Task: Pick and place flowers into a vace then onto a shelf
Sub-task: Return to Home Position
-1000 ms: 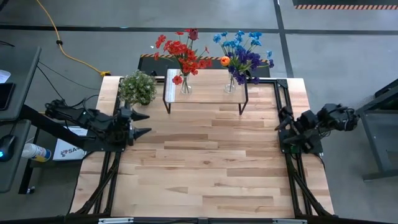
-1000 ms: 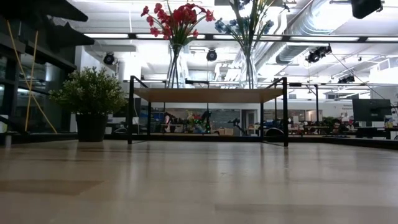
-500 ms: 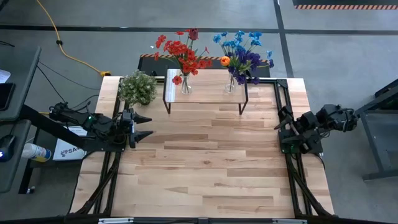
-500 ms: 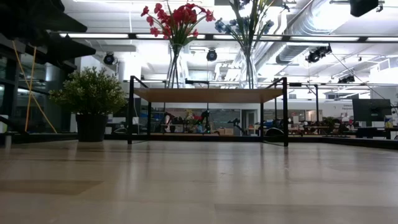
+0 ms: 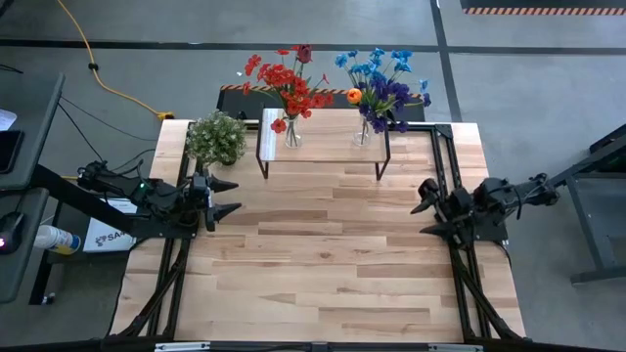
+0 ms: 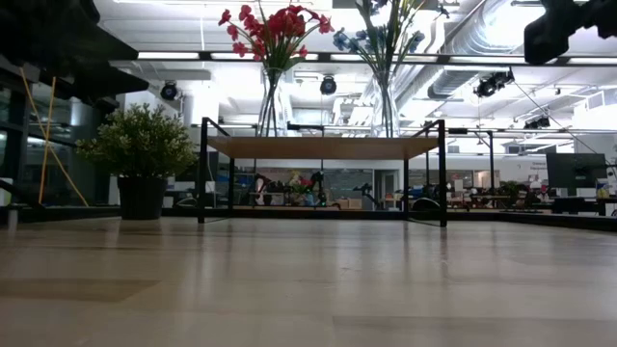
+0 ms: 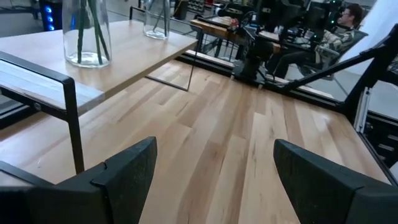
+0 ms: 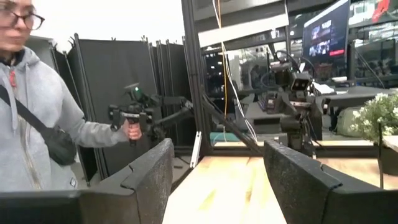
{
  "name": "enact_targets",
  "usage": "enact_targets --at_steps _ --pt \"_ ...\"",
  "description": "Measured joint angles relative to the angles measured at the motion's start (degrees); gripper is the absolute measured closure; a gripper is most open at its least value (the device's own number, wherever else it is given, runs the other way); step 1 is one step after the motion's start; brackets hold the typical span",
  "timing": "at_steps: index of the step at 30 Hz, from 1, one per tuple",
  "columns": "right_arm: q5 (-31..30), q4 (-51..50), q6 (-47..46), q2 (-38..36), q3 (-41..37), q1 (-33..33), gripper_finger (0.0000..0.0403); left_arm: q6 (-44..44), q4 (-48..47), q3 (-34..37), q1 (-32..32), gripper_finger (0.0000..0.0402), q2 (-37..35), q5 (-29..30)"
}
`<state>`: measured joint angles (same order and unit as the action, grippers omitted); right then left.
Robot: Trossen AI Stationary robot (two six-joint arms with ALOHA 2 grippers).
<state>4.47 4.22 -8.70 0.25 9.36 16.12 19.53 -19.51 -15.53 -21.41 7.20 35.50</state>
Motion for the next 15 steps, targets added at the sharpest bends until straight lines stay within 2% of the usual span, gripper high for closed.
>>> enact_targets --at_steps 7,15 --pt "0.23 1.53 -0.1 0.02 -1.94 0.0 0.0167 0.09 0.77 0.36 0.02 0.0046 0.09 -0.69" --pt "5.08 3.55 2.7 0.02 -1.94 0.0 0.0167 -4.25 14.99 8.45 0.0 0.0045 0.1 -2.7"
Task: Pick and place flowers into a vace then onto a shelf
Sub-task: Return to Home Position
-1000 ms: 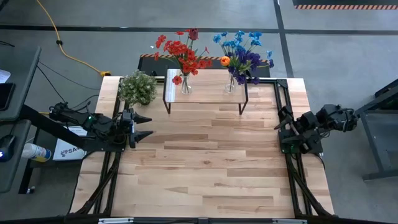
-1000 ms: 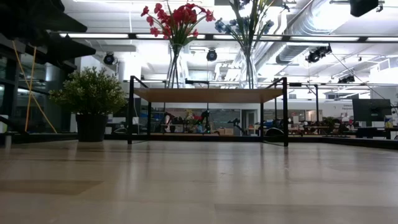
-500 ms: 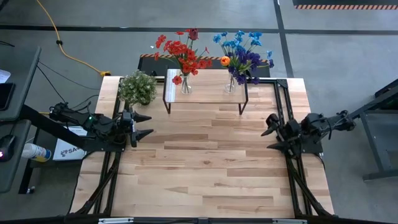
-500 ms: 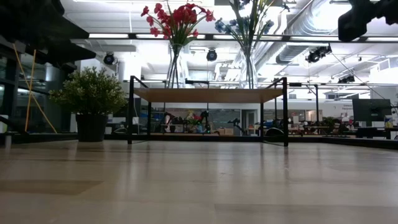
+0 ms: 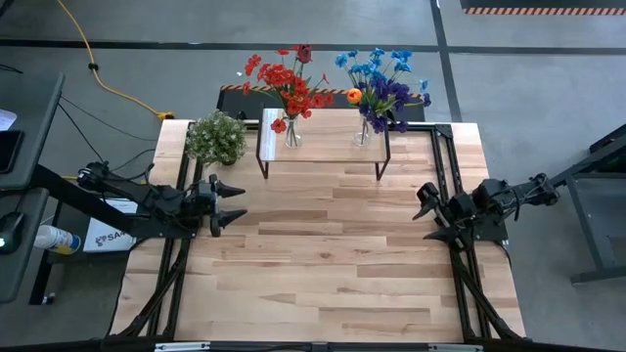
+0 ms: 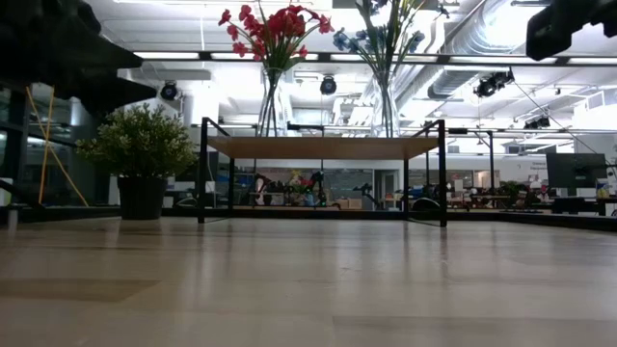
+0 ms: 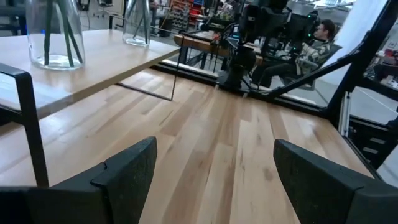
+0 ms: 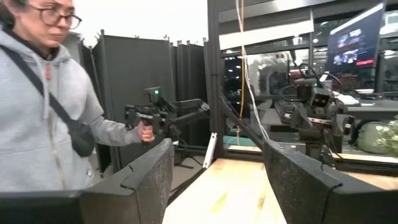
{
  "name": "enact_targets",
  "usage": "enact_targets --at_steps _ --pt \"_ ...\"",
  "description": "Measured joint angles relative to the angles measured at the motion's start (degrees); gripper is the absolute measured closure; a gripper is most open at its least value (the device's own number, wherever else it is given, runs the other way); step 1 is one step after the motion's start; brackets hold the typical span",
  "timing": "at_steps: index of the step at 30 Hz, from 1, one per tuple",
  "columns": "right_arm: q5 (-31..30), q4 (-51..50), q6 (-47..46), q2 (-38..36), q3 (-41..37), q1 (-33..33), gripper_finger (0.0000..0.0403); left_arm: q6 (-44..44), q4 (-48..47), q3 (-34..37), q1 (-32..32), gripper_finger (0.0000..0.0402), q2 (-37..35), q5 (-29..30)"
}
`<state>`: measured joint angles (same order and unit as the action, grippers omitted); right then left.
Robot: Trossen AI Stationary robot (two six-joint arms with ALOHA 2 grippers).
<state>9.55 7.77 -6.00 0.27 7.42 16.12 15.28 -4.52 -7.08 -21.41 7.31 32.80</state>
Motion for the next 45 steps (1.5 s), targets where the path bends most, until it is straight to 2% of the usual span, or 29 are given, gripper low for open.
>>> enact_targets --at_steps 12,20,29,35,42,45 --pt "3.26 0.08 1.65 0.02 0.0 0.0 0.0166 -3.05 -0.19 0.54 0.02 0.0045 -0.02 -0.89" --pt "-0.25 0.32 3.13 0.0 -2.14 -0.31 0.0167 -4.55 -0.3 0.54 0.04 0.0046 -0.02 -0.55" --pt "0.24 0.8 2.84 0.02 -3.89 -8.57 0.0167 -4.78 -0.33 0.54 0.07 0.0045 0.01 1.23" --pt "6.47 0.61 1.44 0.02 -4.63 -14.91 0.0167 -3.86 -2.34 0.56 0.07 0.0045 0.03 2.51" --pt "6.03 -0.74 3.37 0.09 -4.63 -18.3 0.0167 -3.09 -4.06 0.76 0.07 0.0046 0.01 6.95" --pt "4.84 -0.63 4.32 0.11 -4.63 -18.43 0.0167 -3.17 0.7 3.75 0.07 0.0046 -0.01 7.25"
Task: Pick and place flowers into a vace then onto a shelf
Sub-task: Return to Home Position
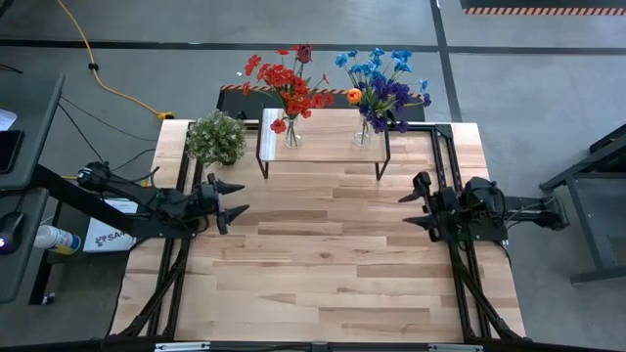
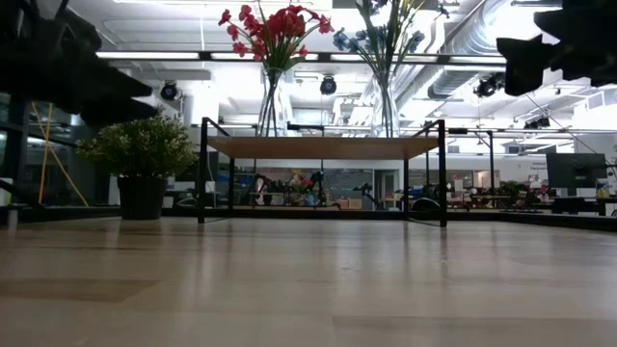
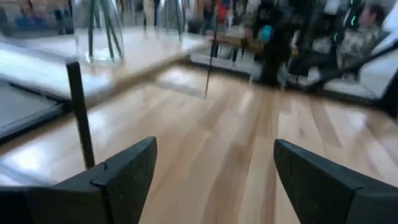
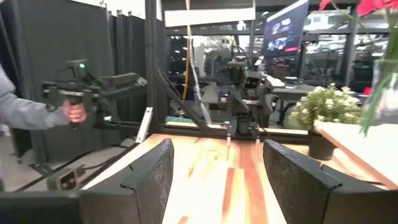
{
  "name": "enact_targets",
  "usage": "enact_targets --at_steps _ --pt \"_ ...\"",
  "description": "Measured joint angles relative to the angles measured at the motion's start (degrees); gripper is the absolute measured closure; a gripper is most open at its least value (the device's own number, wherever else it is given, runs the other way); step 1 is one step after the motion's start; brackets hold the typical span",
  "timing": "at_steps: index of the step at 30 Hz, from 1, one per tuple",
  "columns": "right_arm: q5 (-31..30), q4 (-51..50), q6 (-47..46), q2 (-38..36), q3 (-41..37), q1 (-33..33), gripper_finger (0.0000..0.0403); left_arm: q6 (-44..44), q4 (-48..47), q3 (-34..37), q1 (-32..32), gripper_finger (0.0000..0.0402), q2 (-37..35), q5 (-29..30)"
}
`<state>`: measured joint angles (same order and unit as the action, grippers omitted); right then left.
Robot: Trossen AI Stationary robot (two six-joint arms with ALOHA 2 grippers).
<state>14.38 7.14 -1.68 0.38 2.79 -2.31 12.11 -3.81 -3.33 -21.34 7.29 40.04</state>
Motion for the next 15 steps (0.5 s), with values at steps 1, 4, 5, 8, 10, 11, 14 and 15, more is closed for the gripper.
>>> enact_targets --at_steps 1,4,5,8,10,11,14,15 --pt "-0.56 -0.1 0.42 0.02 0.0 0.0 0.0167 -0.83 3.15 0.94 0.0 0.0045 0.04 0.54" --pt "-1.41 -0.74 0.51 0.02 0.0 0.0 0.0167 -2.95 5.88 1.87 0.0 0.0046 0.84 0.92" --pt "-1.39 -0.78 0.54 0.02 0.0 0.0 0.0167 -3.03 5.87 1.9 -0.03 0.0046 0.85 1.53" --pt "-1.39 -0.87 0.68 0.02 0.0 0.02 0.0167 -2.92 5.88 1.9 -0.02 0.0045 0.79 1.86" --pt "-1.32 -0.97 0.8 0.02 0.0 0.02 0.0167 -2.92 5.86 1.9 -0.02 0.0046 0.85 1.45" --pt "-0.97 -0.99 0.88 0.02 0.0 0.02 0.0167 -3.09 5.86 1.9 -0.04 0.0046 0.83 1.37" --pt "1.21 -0.83 0.4 0.02 0.0 0.02 0.0167 -3.36 5.86 1.91 0.0 0.0046 0.68 1.25" --pt "1.83 -0.71 0.39 0.02 0.0 0.02 0.0167 -3.26 5.86 1.92 0.0 0.0046 0.66 0.77"
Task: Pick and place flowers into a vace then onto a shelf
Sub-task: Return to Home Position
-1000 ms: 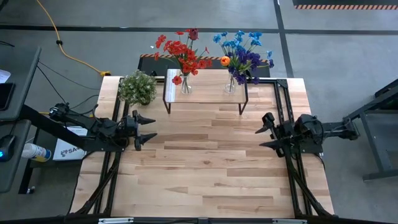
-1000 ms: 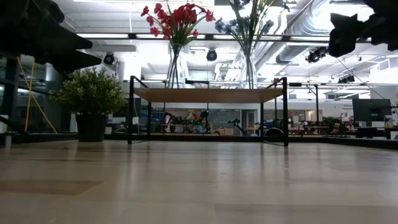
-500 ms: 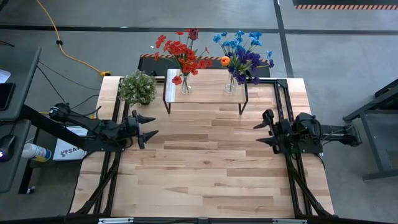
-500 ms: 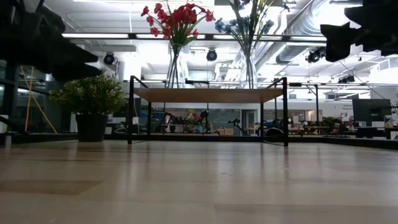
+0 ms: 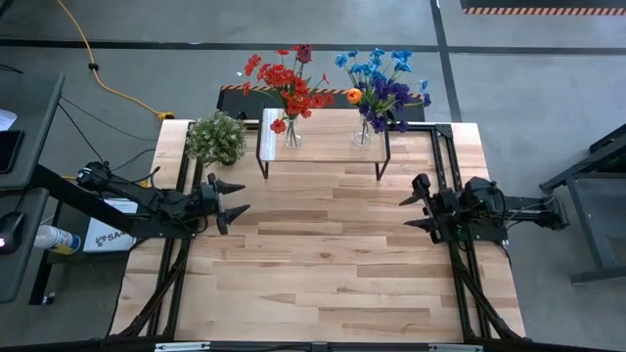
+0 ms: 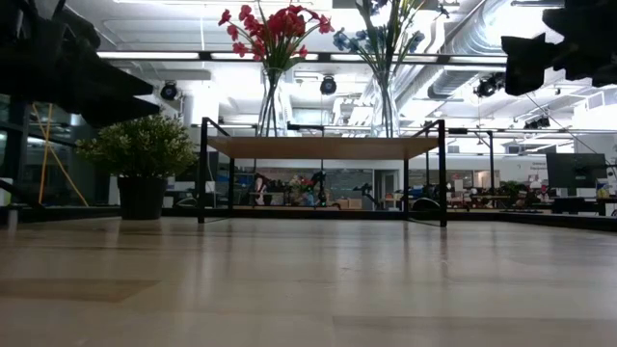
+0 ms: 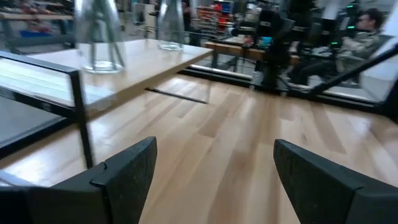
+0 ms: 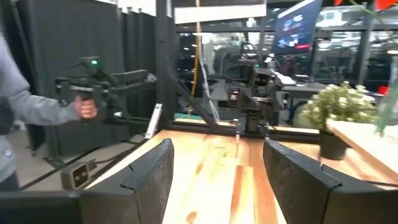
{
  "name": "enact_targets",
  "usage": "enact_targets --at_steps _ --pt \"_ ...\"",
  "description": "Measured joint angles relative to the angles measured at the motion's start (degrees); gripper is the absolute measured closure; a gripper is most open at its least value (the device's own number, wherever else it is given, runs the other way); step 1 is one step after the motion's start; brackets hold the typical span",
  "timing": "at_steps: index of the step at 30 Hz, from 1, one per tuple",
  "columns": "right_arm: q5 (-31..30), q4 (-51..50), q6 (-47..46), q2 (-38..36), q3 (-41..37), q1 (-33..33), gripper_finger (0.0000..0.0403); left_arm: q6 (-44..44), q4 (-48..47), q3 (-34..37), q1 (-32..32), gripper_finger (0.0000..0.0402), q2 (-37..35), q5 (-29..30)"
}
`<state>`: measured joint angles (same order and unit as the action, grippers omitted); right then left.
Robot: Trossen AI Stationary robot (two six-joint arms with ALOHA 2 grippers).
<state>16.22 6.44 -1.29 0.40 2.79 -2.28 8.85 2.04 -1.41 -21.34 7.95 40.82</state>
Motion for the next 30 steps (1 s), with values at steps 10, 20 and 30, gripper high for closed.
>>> enact_targets --at_steps 10,20,30 --pt "1.15 1.51 1.24 0.0 0.0 0.0 0.0167 0.37 0.11 0.02 -0.01 0.0045 0.01 -4.5" --pt "3.88 1.6 1.28 0.0 0.0 0.04 0.0167 0.31 0.09 0.04 -0.02 0.0046 0.01 -4.72" --pt "3.77 1.29 -7.49 0.0 0.02 0.04 0.0167 3.45 0.07 0.04 -0.04 0.0046 0.01 -4.46"
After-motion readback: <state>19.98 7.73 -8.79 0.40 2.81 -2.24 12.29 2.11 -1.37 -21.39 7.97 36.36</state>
